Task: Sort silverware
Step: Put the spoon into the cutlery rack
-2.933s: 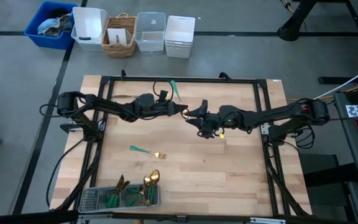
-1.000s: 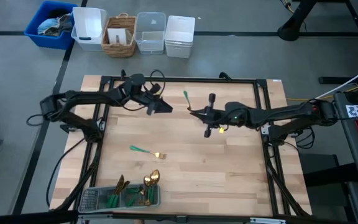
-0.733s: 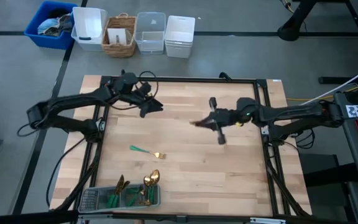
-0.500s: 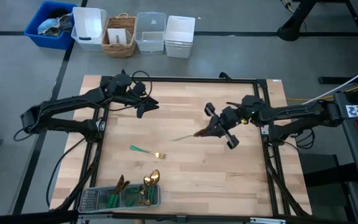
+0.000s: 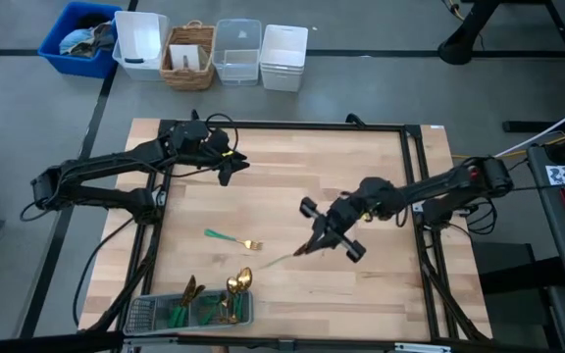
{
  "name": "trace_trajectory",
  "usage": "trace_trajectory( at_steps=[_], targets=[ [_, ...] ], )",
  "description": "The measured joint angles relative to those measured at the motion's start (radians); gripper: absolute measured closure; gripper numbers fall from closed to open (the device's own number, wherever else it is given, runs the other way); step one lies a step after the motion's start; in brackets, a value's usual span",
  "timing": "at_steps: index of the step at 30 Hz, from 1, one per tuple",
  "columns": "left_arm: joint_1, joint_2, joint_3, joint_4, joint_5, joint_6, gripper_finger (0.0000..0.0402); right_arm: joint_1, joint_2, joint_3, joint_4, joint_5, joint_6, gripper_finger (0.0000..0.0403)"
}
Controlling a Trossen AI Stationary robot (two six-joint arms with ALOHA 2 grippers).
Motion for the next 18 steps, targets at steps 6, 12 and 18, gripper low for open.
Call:
trace_trajectory(
  at_steps=[6, 12, 18],
  targets=[
    [0.000, 0.000, 0.000, -0.001, -0.006, 0.001, 0.0253, 0.072, 0.113, 0.108, -0.011, -0.017, 0.013, 0.0397],
    [0.000, 0.000, 0.000, -0.001, -0.006, 0.001, 0.0253, 0.089, 0.228, 0.216, -0.119, -0.024, 0.021, 0.0395],
    [-0.001, 0.001, 0.000, -0.013, -0.006, 0.001, 0.0253, 0.086, 0.331, 0.331, -0.170, -0.032, 0.076, 0.0396]
  ],
)
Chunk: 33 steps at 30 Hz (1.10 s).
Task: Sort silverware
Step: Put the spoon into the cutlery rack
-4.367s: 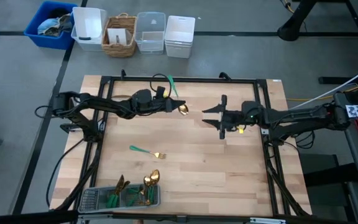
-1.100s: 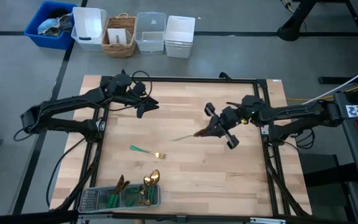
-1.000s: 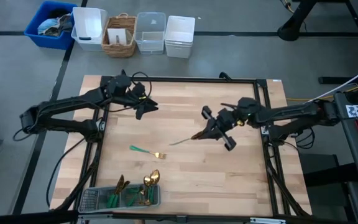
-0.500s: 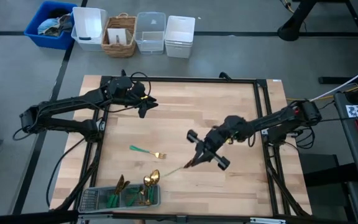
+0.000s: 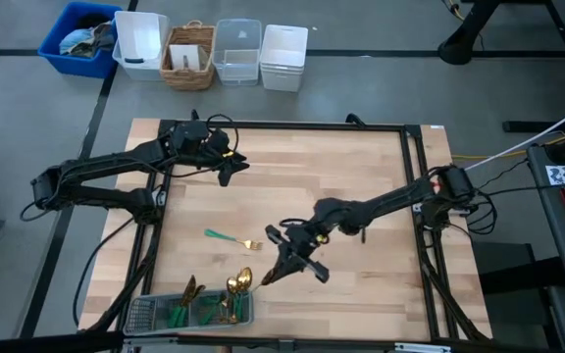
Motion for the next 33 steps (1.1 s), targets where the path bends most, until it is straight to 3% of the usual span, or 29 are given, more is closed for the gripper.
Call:
trace_trajectory(
  at_steps=[8, 21, 33],
  targets=[
    [0.000, 0.000, 0.000, -0.043, 0.000, 0.049, 0.0253, 0.000, 0.095, 0.113, -0.167, -0.007, 0.046, 0.0392],
    [0.000, 0.008, 0.000, -0.090, 0.000, 0.056, 0.0253, 0.001, 0.150, 0.143, -0.221, 0.052, 0.082, 0.0371],
    [0.000, 0.008, 0.000, -0.118, 0.000, 0.074, 0.0253, -0.005, 0.149, 0.143, -0.246, 0.051, 0.087, 0.0285]
  ],
)
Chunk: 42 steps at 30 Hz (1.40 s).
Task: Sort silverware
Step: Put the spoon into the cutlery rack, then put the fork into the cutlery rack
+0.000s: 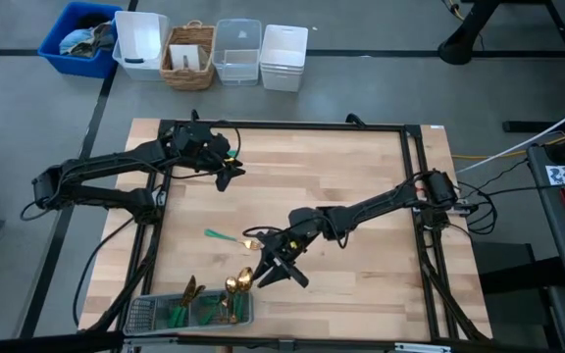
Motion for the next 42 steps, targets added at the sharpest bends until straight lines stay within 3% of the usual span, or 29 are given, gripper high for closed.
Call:
trace_trajectory(
  at_steps=[7, 14, 19, 25, 29, 33, 38, 42],
  targets=[
    [0.000, 0.000, 0.000, 0.000, -0.002, -0.002, 0.0253, -0.086, -0.020, 0.000, -0.010, -0.209, 0.036, 0.0271],
    [0.000, 0.000, 0.000, -0.061, -0.089, -0.003, 0.0253, -0.210, -0.026, 0.000, -0.060, -0.394, 0.102, 0.0280],
    [0.000, 0.000, 0.000, -0.195, -0.088, 0.036, 0.0253, -0.282, -0.027, 0.000, -0.210, -0.395, -0.014, 0.0281],
    [-0.054, 0.001, 0.000, -0.327, -0.085, 0.133, 0.0253, -0.325, -0.027, 0.000, -0.546, -0.389, -0.338, 0.0281],
    [-0.136, 0.024, 0.000, -0.333, -0.084, 0.145, 0.0253, -0.342, -0.027, 0.000, -0.770, -0.311, -0.574, 0.0281],
    [-0.228, 0.077, 0.000, -0.289, -0.077, 0.170, 0.0253, -0.343, -0.027, 0.000, -0.916, -0.119, -0.747, 0.0281],
    [-0.296, 0.143, 0.000, -0.206, -0.078, 0.159, 0.0253, -0.293, -0.027, -0.003, -0.926, 0.168, -0.868, 0.0281],
    [-0.305, 0.156, 0.000, -0.195, -0.081, 0.170, 0.0253, -0.236, -0.027, -0.003, -0.893, 0.248, -0.993, 0.0281]
  ],
)
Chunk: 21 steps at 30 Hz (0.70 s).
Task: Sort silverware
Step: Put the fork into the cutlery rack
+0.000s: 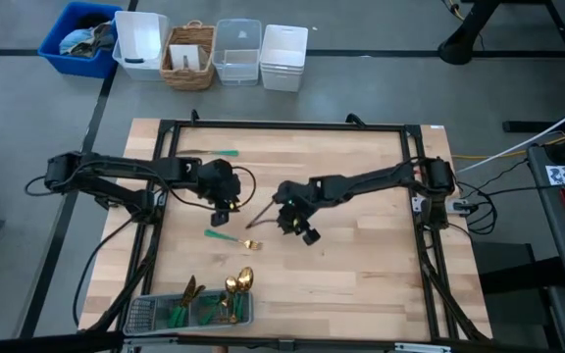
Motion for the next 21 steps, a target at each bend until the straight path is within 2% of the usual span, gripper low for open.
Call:
trace_trajectory(
  at_steps=[7, 10, 21],
  targets=[
    [0.010, -0.002, 0.003, -0.070, -0.012, 0.019, 0.0253, 0.090, 0.000, 0.000, 0.090, 0.069, -0.142, 0.0281],
    [0.029, -0.002, 0.004, -0.117, -0.013, -0.039, 0.0253, 0.114, 0.014, 0.001, 0.163, 0.093, -0.163, 0.0281],
    [0.056, -0.060, 0.005, -0.143, -0.015, -0.041, 0.0253, 0.119, 0.120, 0.000, 0.315, 0.146, -0.274, 0.0281]
  ],
)
